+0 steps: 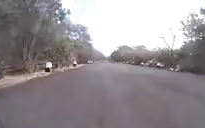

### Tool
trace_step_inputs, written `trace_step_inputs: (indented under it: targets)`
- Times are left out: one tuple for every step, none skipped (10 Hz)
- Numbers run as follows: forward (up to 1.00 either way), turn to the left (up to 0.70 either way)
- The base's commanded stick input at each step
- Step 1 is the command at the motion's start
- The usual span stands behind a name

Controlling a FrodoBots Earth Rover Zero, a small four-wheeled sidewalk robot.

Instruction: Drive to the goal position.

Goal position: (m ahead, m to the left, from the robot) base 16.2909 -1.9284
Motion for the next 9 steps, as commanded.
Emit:
trace_step_inputs:
  targets:
    - [0.67, 0.00]
    - [0.67, 0.00]
    - [0.67, 0.00]
    - [0.67, 0.11]
    - [0.67, 0.23]
    - [0.67, 0.32]
    - [0.67, 0.20]
    - [0.67, 0.09]
    - [0.67, 0.01]
